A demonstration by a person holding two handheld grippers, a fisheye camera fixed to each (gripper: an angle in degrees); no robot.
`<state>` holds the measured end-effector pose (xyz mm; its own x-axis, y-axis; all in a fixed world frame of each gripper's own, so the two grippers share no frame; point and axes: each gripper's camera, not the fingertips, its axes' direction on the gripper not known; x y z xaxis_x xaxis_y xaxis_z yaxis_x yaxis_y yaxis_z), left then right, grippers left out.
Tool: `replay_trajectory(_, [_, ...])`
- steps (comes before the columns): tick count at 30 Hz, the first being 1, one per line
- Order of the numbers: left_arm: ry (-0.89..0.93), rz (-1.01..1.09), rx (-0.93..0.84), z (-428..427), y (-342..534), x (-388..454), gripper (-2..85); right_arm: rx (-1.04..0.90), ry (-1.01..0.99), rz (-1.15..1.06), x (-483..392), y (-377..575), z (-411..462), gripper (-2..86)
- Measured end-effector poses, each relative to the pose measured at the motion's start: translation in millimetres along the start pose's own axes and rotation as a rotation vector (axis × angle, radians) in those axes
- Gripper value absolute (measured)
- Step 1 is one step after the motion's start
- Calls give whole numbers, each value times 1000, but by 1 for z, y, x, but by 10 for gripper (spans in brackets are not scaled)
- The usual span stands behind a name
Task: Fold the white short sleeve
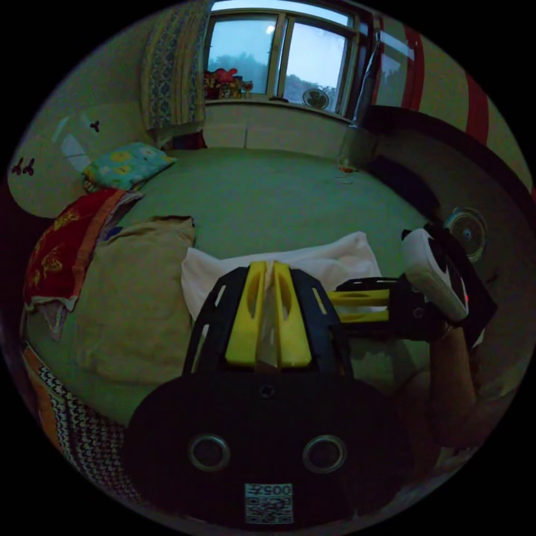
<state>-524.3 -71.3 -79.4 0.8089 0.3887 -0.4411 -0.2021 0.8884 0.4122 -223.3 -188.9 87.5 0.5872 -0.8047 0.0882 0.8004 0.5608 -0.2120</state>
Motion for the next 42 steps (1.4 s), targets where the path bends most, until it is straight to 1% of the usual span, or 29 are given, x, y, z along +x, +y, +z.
replay_trajectory(1, [-17, 7, -1, -5, -2, 1, 41, -4, 4, 4, 1, 2, -1, 67])
replay_trajectory(4, [-29, 11, 3, -17, -6, 2, 41, 0, 41, 36, 4, 15, -12, 15])
replay_trajectory(6, [-31, 7, 6, -24, -7, 1, 41, 57, 16, 70, 10, 28, -26, -8])
replay_trajectory(9, [-28, -14, 16, -37, -10, -1, 40, 105, -49, 119, 21, 47, -42, -11])
replay_trajectory(15, [2, 4, 11, -52, -16, 3, 40, 180, -80, 256, 41, 86, -71, -12])
replay_trajectory(19, [48, 4, -43, -55, -22, 4, 39, 142, -93, 276, 47, 100, -86, -12])
replay_trajectory(22, [64, -5, -107, -59, -37, 4, 39, 61, -77, 262, 62, 96, -106, -12])
replay_trajectory(24, [57, 42, -129, -63, -57, 6, 40, 0, -52, 232, 82, 86, -125, -12])
replay_trajectory(26, [3, 113, -132, -69, -96, 9, 39, -15, -31, 234, 102, 76, -142, -13])
replay_trajectory(28, [-11, 117, -108, -74, -131, 7, 37, 1, 41, 303, 126, 65, -161, -12])
replay_trajectory(30, [-53, 69, -60, -79, -162, 2, 33, 117, 103, 478, 157, 61, -193, -1])
replay_trajectory(31, [-68, 7, -27, -84, -176, -2, 28, 148, 97, 518, 163, 63, -200, 5])
replay_trajectory(32, [-97, -60, -5, -89, -183, -6, 22, 193, 90, 615, 172, 73, -214, 17])
replay_trajectory(33, [-119, -87, -3, -92, -183, -7, 18, 229, 84, 673, 175, 86, -225, 30])
replay_trajectory(35, [-121, -138, -19, -99, -170, -12, 19, 264, 90, 644, 167, 112, -232, 51])
replay_trajectory(38, [-114, -60, -93, -97, -126, -10, 44, 186, 129, 552, 142, 169, -218, 82])
replay_trajectory(40, [-102, -5, -175, -93, -92, -6, 56, 124, 99, 526, 124, 211, -200, 95])
replay_trajectory(42, [-45, 34, -251, -91, -51, 1, 71, 38, 32, 491, 96, 268, -176, 108])
